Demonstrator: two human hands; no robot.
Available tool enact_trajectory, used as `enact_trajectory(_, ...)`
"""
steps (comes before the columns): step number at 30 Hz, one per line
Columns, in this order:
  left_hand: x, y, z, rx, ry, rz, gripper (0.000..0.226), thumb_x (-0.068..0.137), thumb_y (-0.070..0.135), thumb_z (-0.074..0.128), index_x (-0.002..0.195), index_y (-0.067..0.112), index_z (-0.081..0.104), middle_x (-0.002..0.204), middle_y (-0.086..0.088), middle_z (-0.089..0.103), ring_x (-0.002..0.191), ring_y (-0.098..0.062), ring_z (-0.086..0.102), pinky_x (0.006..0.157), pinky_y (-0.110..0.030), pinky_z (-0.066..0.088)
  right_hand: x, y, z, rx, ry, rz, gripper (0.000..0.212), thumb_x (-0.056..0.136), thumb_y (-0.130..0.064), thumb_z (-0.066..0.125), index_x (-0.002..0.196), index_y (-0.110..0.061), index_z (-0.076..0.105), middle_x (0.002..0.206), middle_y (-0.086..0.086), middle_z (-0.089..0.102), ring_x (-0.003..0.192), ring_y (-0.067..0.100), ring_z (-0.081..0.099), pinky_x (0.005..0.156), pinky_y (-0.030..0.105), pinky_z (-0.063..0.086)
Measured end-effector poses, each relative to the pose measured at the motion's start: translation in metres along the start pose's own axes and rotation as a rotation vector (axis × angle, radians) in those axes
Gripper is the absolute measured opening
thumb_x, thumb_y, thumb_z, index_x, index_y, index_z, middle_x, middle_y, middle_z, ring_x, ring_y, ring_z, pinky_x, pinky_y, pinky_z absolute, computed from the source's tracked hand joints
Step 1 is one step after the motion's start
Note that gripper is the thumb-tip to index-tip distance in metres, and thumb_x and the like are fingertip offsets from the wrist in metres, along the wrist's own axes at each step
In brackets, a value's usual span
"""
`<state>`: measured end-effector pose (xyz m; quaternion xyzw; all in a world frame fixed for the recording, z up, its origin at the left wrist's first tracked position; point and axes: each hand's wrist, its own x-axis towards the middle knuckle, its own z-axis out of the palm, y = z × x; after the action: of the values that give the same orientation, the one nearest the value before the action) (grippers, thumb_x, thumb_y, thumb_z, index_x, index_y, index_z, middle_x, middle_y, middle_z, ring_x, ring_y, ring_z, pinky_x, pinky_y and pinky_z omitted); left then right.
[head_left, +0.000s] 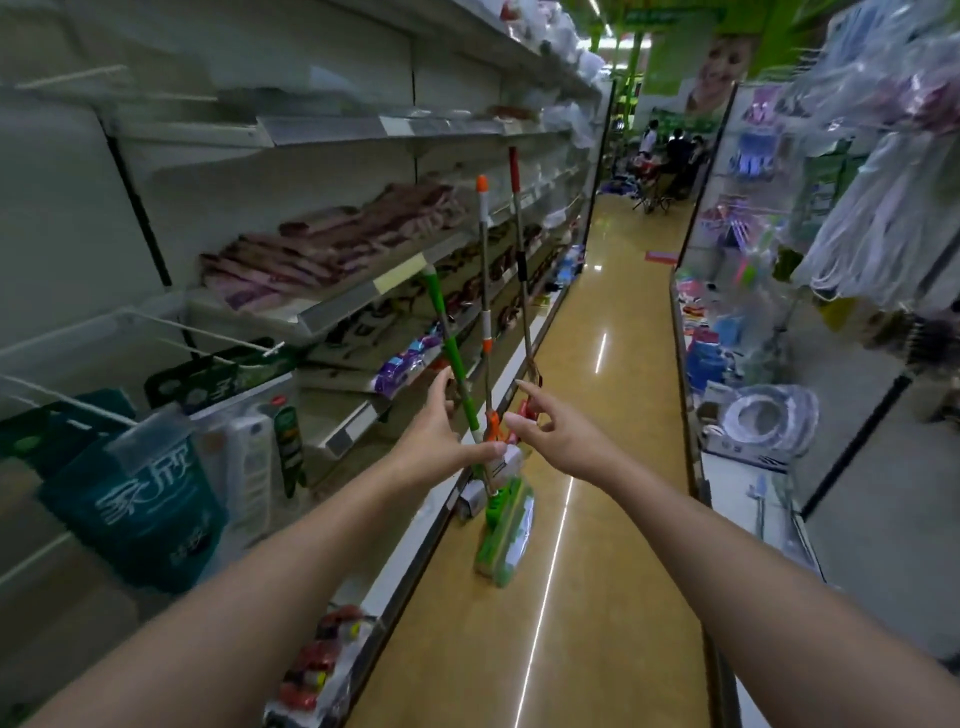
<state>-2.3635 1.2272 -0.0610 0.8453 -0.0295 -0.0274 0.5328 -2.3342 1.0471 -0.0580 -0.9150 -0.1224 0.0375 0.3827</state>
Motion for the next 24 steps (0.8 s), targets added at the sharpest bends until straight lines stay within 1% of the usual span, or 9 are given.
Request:
enact_trajectory(3, 0.057, 0.006, 0.021, -0.015, 0.052, -0.064, 0.119, 0.067, 0.036, 0.083, 0.146, 0.045, -0.005, 0.156, -0.011, 0.02, 0.138, -0.031, 0.033, 0.108, -0.056, 0.035, 0.063, 0.038, -0.029, -0.012, -0.066, -0.027, 0.064, 0.089, -0.056, 0.051, 0.146, -0.039, 0.028, 0.116, 0.002, 0.057, 0.12, 0.022, 0.052, 0.101, 0.042, 0.044)
enact_trajectory(7, 0.126, 0.017, 0.042, -0.042, 0.133, -0.169, 0.118, 0.068, 0.033, 0.082, 0.147, 0.044, -0.006, 0.156, -0.011, 0.023, 0.139, -0.032, 0.033, 0.109, -0.056, 0.033, 0.14, 0.077, -0.07, -0.038, -0.14, -0.075, 0.064, 0.087, -0.057, 0.053, 0.144, -0.042, 0.029, 0.098, -0.006, 0.055, 0.085, 0.009, 0.052, 0.082, 0.037, 0.047)
enact_trajectory(8, 0.141, 0.019, 0.045, -0.04, 0.16, -0.185, 0.117, 0.069, 0.032, 0.082, 0.147, 0.043, -0.005, 0.156, -0.011, 0.023, 0.139, -0.032, 0.033, 0.109, -0.056, 0.033, 0.158, 0.085, -0.076, -0.03, -0.162, -0.089, 0.065, 0.086, -0.058, 0.054, 0.144, -0.045, 0.028, 0.104, -0.006, 0.057, 0.085, 0.011, 0.055, 0.084, 0.038, 0.051)
enact_trajectory(10, 0.168, 0.021, 0.052, -0.023, 0.198, -0.209, 0.114, 0.07, 0.032, 0.081, 0.148, 0.042, -0.002, 0.156, -0.008, 0.022, 0.139, -0.031, 0.033, 0.109, -0.056, 0.034, 0.19, 0.095, -0.085, 0.003, -0.197, -0.108, 0.065, 0.085, -0.056, 0.056, 0.142, -0.049, 0.026, 0.13, 0.0, 0.054, 0.098, 0.02, 0.06, 0.09, 0.045, 0.052)
enact_trajectory(11, 0.182, 0.02, 0.055, -0.02, 0.217, -0.215, 0.112, 0.07, 0.032, 0.081, 0.148, 0.042, 0.001, 0.156, -0.007, 0.022, 0.138, -0.031, 0.033, 0.108, -0.056, 0.035, 0.206, 0.099, -0.088, 0.0, -0.203, -0.127, 0.065, 0.086, -0.055, 0.056, 0.143, -0.048, 0.025, 0.14, 0.001, 0.048, 0.105, 0.022, 0.058, 0.094, 0.046, 0.05)
enact_trajectory(13, 0.207, 0.019, 0.059, -0.024, 0.265, -0.221, 0.105, 0.071, 0.031, 0.08, 0.148, 0.041, 0.008, 0.155, -0.004, 0.025, 0.138, -0.029, 0.034, 0.107, -0.054, 0.037, 0.235, 0.103, -0.091, -0.056, -0.202, -0.181, 0.065, 0.089, -0.052, 0.054, 0.146, -0.043, 0.024, 0.149, -0.002, 0.04, 0.123, 0.023, 0.05, 0.1, 0.041, 0.045)
enact_trajectory(17, 0.264, 0.013, 0.06, 0.032, 0.308, -0.193, 0.089, 0.079, 0.031, 0.075, 0.149, 0.029, 0.019, 0.153, -0.002, 0.031, 0.135, -0.024, 0.037, 0.107, -0.048, 0.038, 0.298, 0.116, -0.092, -0.05, -0.224, -0.213, 0.064, 0.092, -0.052, 0.049, 0.148, -0.039, 0.022, 0.149, -0.001, 0.039, 0.131, 0.024, 0.044, 0.098, 0.038, 0.042)
enact_trajectory(19, 0.296, 0.004, 0.058, 0.024, 0.318, -0.198, 0.084, 0.082, 0.034, 0.071, 0.148, 0.029, 0.02, 0.153, -0.001, 0.031, 0.135, -0.024, 0.038, 0.108, -0.048, 0.038, 0.33, 0.123, -0.089, -0.075, -0.232, -0.218, 0.062, 0.094, -0.052, 0.046, 0.148, -0.038, 0.021, 0.15, -0.001, 0.038, 0.133, 0.023, 0.042, 0.099, 0.036, 0.039)
enact_trajectory(24, 0.374, -0.021, 0.046, -0.013, 0.324, -0.251, 0.084, 0.084, 0.045, 0.065, 0.15, 0.032, 0.013, 0.156, -0.001, 0.025, 0.139, -0.024, 0.033, 0.11, -0.05, 0.034, 0.406, 0.138, -0.085, -0.134, -0.278, -0.185, 0.061, 0.094, -0.054, 0.04, 0.149, -0.035, 0.021, 0.135, 0.012, 0.054, 0.117, 0.028, 0.055, 0.093, 0.037, 0.044)
